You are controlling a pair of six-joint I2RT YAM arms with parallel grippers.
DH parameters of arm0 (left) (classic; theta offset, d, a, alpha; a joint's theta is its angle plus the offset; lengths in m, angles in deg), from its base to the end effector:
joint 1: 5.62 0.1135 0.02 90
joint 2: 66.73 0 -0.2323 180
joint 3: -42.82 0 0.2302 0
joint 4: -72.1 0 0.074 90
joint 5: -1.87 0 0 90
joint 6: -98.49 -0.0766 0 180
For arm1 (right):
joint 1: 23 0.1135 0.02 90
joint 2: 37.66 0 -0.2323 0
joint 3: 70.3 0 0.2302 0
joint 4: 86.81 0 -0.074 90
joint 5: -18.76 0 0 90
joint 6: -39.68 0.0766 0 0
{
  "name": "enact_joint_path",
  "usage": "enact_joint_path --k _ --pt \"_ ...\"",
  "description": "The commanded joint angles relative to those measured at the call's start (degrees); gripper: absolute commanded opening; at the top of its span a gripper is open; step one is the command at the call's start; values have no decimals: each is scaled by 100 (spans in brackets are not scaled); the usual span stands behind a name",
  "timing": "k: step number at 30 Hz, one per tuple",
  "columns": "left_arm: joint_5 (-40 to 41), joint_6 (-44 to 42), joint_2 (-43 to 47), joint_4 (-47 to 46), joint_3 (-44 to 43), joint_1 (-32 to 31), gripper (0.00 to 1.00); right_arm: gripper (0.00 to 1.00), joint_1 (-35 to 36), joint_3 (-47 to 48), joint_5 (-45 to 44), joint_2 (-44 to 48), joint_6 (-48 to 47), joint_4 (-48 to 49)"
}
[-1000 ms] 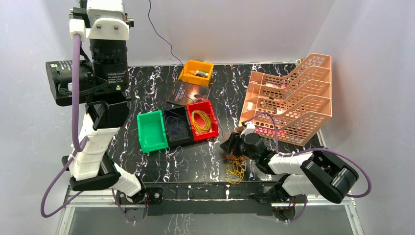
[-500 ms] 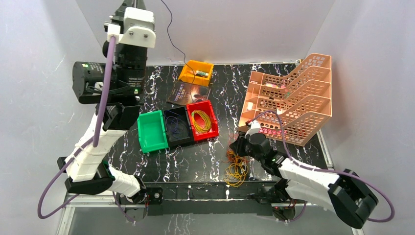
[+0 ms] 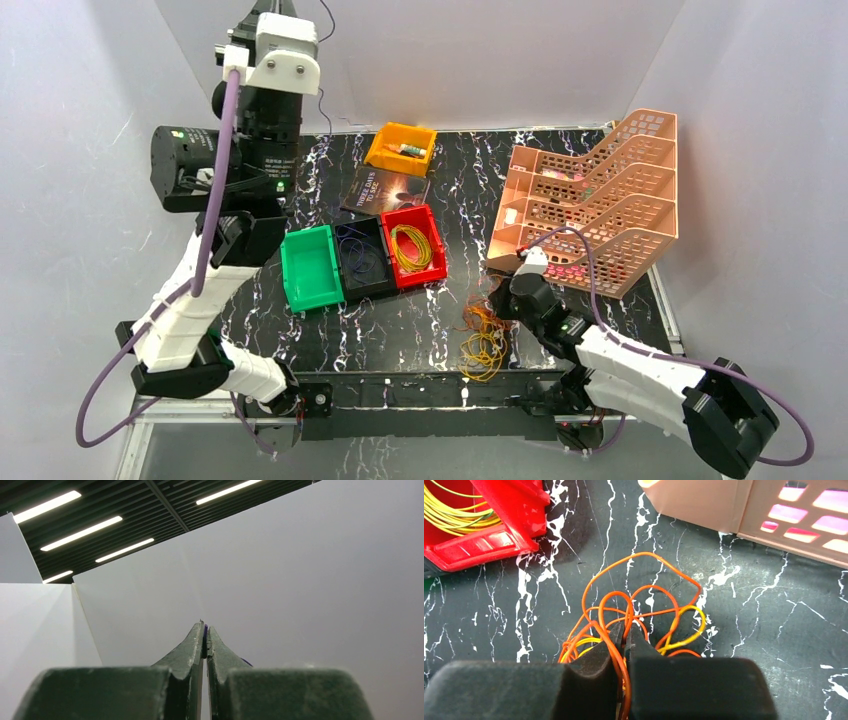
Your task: Untangle the cables
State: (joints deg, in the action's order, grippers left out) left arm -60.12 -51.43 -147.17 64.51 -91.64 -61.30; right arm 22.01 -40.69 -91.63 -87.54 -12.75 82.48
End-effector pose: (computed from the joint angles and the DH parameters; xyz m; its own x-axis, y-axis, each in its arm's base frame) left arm 0.1335 -0.1317 0.6535 0.7706 0.2262 -0.5958 -0.1268 0.9706 0.2044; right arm 0.1682 0.1305 0.1363 -0.5639 0.2443 -0.7889 -0.1362 0.9147 0.3806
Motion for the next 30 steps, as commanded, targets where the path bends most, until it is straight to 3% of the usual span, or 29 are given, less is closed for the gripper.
enact_joint_path --k 1,4,9,16,30 --pt "108 83 396 -94 -161 -22 0 23 -12 149 291 -12 -73 417" --pt "131 113 432 -11 -135 -23 0 43 -11 111 665 184 -406 737" --pt "203 73 436 40 -109 -25 0 59 -12 226 785 450 -971 742" --pt "240 81 524 -11 37 -24 0 67 -10 466 898 901 -1487 562" --pt "327 183 452 6 206 -24 0 68 -10 1115 1041 940 -2304 952"
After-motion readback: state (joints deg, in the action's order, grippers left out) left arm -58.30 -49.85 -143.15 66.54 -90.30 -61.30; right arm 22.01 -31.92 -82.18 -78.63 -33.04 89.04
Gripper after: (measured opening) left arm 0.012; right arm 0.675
